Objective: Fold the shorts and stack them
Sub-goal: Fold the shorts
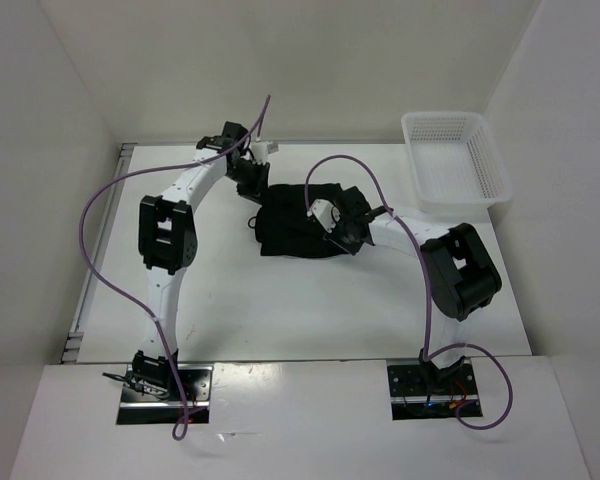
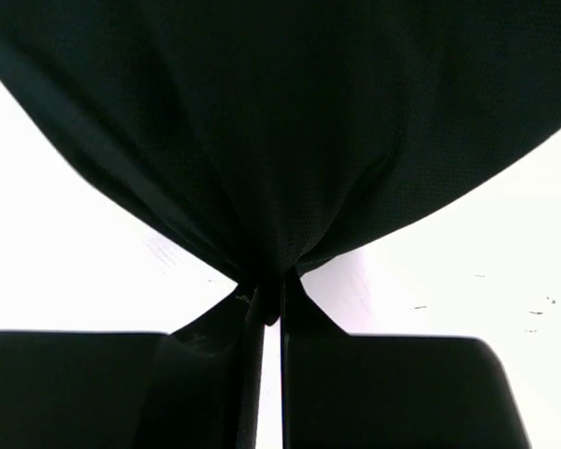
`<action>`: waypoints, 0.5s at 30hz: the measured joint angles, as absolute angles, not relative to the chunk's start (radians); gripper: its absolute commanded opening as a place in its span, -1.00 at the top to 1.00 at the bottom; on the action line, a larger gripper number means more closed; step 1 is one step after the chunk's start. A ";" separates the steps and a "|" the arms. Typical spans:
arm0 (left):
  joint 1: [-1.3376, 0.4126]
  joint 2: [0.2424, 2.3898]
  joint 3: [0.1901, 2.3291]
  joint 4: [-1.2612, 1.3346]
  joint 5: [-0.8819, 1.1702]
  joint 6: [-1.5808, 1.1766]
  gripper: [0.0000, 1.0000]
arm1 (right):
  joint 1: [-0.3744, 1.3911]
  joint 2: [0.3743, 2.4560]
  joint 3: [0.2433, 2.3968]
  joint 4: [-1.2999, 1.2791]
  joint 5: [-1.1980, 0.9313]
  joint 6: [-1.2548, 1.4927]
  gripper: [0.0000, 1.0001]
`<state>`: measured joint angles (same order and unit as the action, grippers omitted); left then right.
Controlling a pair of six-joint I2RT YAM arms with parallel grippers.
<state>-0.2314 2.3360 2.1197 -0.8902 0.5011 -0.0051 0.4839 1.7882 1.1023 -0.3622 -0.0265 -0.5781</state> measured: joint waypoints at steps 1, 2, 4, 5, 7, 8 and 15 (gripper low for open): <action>-0.226 2.339 2.141 -0.889 0.511 -0.006 0.85 | 0.484 1.788 1.097 -0.355 -0.020 -0.585 0.95; -0.218 2.342 2.160 -0.884 0.521 -0.006 0.79 | 0.484 1.788 1.091 -0.350 -0.015 -0.591 0.92; -0.199 2.343 2.186 -0.871 0.529 -0.007 0.58 | 0.484 1.788 1.080 -0.336 -0.014 -0.599 0.42; -0.192 2.344 2.190 -0.865 0.532 -0.006 0.32 | 0.484 1.788 1.078 -0.327 -0.014 -0.601 0.21; -0.178 2.355 2.189 -0.857 0.528 -0.007 0.20 | 0.484 1.788 1.073 -0.326 -0.010 -0.603 -0.09; -0.172 2.364 2.183 -0.853 0.527 -0.006 0.11 | 0.484 1.788 1.069 -0.332 -0.006 -0.609 -0.13; -0.176 2.437 2.127 -0.847 0.514 -0.005 -0.65 | 0.484 1.787 1.085 -0.336 0.015 -0.618 -0.65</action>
<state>-0.1757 2.4371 2.1269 -0.8471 0.5137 -0.0048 0.4835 1.7874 1.0847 -0.3363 0.0154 -0.6182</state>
